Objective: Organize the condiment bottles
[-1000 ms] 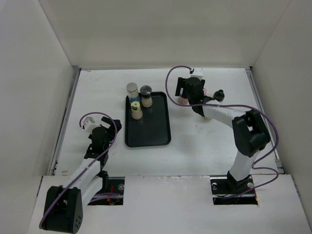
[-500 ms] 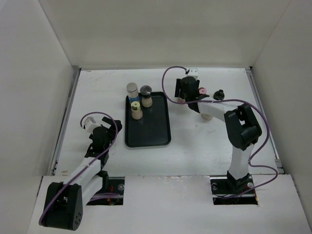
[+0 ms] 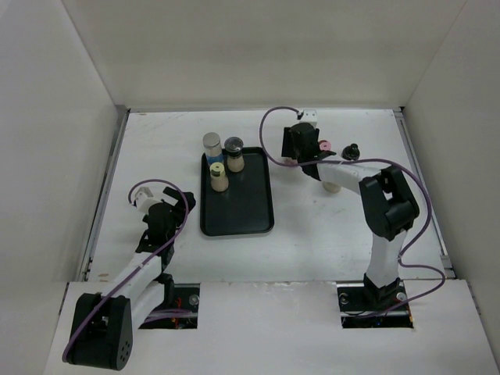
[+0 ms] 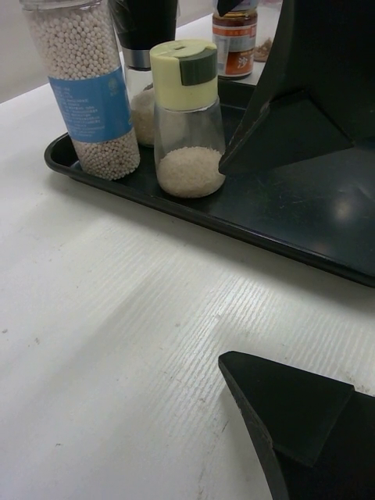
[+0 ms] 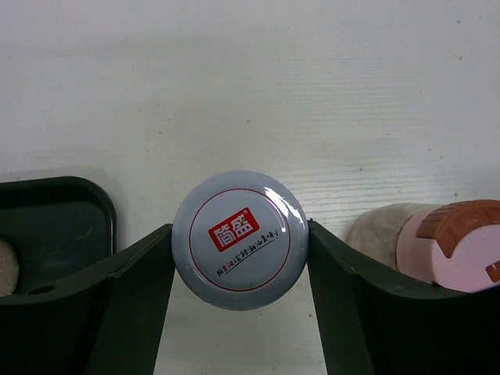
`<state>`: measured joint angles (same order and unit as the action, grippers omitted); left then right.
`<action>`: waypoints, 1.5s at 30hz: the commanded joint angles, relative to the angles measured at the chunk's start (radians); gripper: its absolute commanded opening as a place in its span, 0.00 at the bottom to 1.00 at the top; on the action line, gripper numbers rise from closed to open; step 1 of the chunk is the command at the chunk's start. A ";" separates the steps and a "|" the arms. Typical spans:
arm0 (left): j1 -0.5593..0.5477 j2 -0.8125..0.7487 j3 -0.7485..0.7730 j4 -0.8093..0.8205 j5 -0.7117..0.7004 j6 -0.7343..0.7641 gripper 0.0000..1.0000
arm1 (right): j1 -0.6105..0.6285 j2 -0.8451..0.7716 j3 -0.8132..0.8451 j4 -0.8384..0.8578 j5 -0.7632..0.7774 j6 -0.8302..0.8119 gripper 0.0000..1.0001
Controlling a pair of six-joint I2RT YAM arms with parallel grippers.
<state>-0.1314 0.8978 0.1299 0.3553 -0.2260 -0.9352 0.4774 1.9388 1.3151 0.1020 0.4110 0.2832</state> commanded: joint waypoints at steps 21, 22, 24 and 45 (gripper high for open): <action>0.014 -0.077 -0.004 0.014 0.007 -0.001 1.00 | 0.456 -0.170 -0.007 0.111 -0.020 0.013 0.48; 0.014 -0.079 -0.004 0.014 0.004 -0.001 1.00 | 0.473 -0.147 0.016 0.104 -0.026 0.014 0.49; 0.014 -0.076 -0.004 0.014 0.004 -0.001 1.00 | 0.491 -0.109 0.047 0.110 -0.031 0.019 0.49; 0.014 -0.093 -0.007 0.004 0.007 0.003 1.00 | 0.530 0.069 0.168 0.113 -0.064 0.065 0.86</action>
<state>-0.1238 0.8066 0.1280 0.3313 -0.2237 -0.9352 0.9920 2.0693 1.4727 0.1429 0.3500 0.3408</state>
